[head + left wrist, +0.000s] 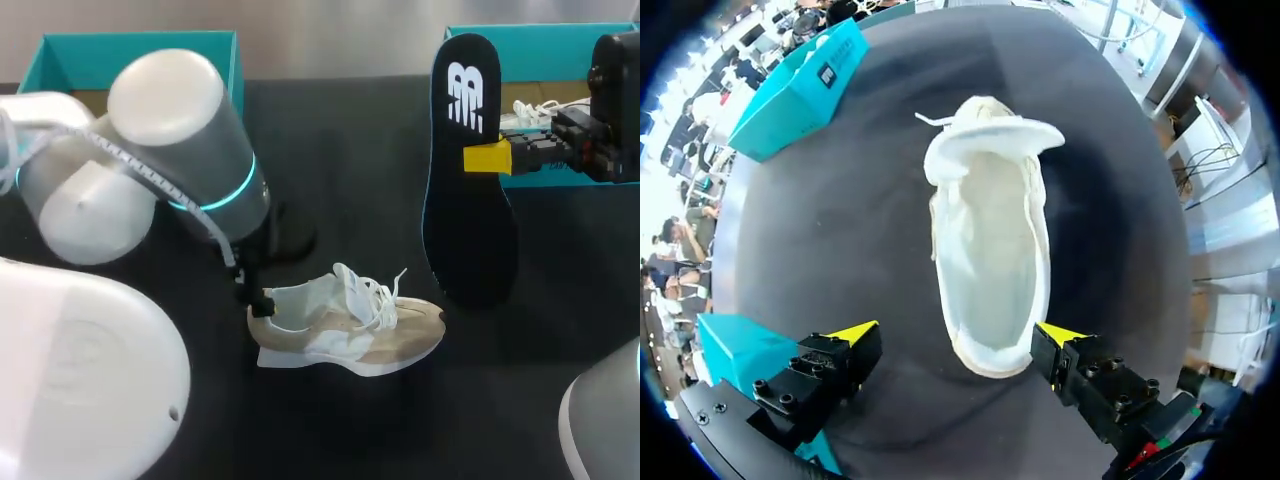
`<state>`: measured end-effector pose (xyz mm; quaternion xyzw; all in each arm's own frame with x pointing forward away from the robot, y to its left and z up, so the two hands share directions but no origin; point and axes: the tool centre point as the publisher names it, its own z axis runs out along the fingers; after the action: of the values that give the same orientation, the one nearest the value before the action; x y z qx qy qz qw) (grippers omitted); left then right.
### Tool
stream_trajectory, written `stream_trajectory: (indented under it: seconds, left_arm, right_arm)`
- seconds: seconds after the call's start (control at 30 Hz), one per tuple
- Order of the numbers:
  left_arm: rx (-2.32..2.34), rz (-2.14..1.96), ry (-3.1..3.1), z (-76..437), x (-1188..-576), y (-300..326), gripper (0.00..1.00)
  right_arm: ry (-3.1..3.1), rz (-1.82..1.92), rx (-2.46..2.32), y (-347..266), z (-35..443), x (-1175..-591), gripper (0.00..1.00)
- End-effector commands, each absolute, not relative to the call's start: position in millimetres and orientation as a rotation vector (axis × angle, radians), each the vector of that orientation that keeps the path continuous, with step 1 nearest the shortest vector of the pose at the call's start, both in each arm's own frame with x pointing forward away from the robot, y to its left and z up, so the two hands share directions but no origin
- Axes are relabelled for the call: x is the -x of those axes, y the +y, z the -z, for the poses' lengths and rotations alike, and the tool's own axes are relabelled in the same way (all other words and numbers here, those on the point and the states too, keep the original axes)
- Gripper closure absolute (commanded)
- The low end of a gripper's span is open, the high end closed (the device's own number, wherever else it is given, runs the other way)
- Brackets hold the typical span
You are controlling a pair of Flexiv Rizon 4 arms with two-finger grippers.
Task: Take the shoe out of the shoebox, open the shoe tongue, remove and reinsert the insole, then place the shoe into the shoebox
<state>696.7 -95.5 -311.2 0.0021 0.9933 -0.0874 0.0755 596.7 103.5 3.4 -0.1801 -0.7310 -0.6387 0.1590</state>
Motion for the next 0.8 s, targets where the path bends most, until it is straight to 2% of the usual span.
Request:
stream_trajectory:
  seconds: [0.03,0.5,0.8]
  left_arm:
    - [-0.016,0.270,2.979,307,-704,-102,0.00]
    - [-0.035,0.248,2.995,357,-720,-154,0.00]
    - [-0.006,0.226,3.044,389,-727,-161,0.00]
  right_arm:
    - [-2.090,1.821,0.512,105,-4,-599,1.00]
    - [-2.090,1.821,0.512,105,-4,-599,1.00]
    - [-2.090,1.821,0.512,105,-4,-599,1.00]
